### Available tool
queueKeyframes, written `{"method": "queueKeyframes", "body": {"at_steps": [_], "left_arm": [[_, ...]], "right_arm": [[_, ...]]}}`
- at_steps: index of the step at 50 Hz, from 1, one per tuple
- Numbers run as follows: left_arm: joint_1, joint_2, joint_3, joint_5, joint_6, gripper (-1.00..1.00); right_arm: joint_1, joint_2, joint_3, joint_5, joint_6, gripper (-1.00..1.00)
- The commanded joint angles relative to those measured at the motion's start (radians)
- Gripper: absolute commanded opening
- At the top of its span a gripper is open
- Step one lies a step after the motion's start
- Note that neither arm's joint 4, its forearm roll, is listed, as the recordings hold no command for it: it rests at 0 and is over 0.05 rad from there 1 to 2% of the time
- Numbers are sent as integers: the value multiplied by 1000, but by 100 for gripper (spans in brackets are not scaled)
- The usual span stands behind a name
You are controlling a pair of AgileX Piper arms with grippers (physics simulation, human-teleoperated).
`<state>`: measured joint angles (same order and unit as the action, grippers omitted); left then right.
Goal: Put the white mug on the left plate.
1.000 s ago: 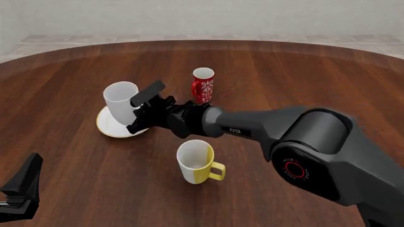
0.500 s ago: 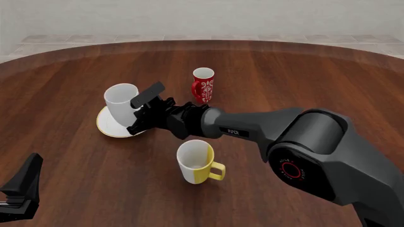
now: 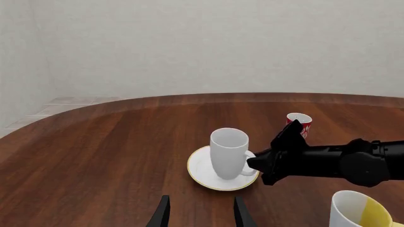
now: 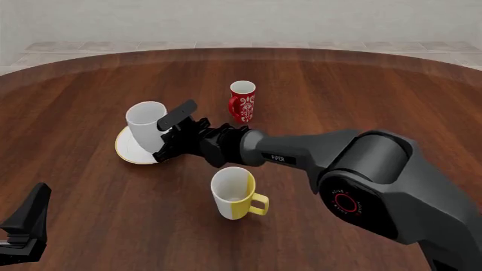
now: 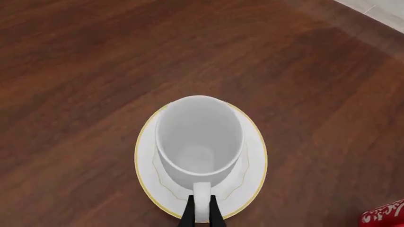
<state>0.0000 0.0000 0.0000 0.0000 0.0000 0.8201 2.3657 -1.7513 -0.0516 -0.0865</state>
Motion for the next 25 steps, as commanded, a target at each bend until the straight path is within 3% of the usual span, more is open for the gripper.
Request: {"method": "queueKeyframes", "body": {"at_steps": [1, 25], "left_arm": [[0, 0, 0, 0, 0, 100], [0, 0, 0, 0, 0, 100]], "right_arm": [[1, -2, -3, -2, 5, -100], [5, 13, -7, -6, 9, -100]]}}
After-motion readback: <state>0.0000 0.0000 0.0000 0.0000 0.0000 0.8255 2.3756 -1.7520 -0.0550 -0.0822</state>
